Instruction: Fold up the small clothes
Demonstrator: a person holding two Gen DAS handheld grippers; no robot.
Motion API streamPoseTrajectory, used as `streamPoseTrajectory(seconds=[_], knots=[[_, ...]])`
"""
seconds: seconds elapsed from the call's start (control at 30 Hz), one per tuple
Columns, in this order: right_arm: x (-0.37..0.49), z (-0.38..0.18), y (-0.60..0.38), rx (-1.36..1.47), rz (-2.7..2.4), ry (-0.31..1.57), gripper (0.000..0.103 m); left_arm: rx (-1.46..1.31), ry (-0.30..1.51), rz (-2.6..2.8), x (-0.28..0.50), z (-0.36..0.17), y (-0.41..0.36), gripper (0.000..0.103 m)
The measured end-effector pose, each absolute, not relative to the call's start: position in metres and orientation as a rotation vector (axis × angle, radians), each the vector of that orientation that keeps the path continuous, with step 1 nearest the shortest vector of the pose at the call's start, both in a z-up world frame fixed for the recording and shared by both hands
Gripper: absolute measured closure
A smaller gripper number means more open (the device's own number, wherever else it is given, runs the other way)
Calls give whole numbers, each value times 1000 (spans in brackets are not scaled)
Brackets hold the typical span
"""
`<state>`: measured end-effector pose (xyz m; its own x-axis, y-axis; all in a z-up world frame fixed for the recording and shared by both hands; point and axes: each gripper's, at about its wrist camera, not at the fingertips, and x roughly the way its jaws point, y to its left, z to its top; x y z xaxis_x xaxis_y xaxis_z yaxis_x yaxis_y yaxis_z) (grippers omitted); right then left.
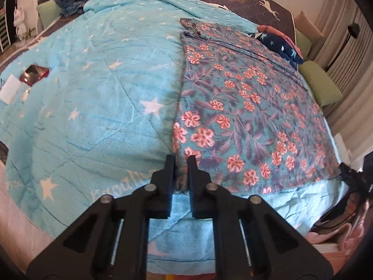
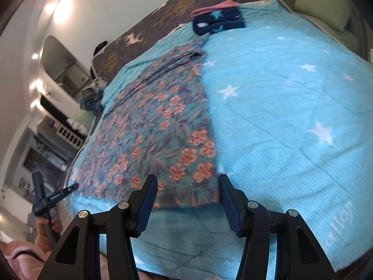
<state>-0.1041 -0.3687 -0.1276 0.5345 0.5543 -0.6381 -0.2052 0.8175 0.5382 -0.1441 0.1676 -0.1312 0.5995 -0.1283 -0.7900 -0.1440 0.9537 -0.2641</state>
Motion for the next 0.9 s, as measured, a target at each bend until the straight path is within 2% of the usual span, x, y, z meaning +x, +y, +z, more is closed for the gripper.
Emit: streamPoseTrajectory(seconds=[0.03,0.07,0.1,0.13,0.23,0.37,0.9], knots=[[-100,-129,-367,438,493,912,49,-317,931,5,-144,-131,167,95],[-96,-132,-365,450,519,930,58,-306,929,6,-145,-131,165,96],[-92,-134,-363,457,528,949,84,-297,926,3,-145,-130,162,96],[-88,-136,-361,466,535,982,97,-299,923,-4,-146,-129,161,96],[-83,-138,-365,544,547,990,99,-330,900,-32,-148,-121,161,97],[-84,-121,-376,645,612,907,99,-341,854,-41,-147,-103,164,97],[-11,-14,-371,552,618,688,99,-253,570,-14,-79,-1,159,97]])
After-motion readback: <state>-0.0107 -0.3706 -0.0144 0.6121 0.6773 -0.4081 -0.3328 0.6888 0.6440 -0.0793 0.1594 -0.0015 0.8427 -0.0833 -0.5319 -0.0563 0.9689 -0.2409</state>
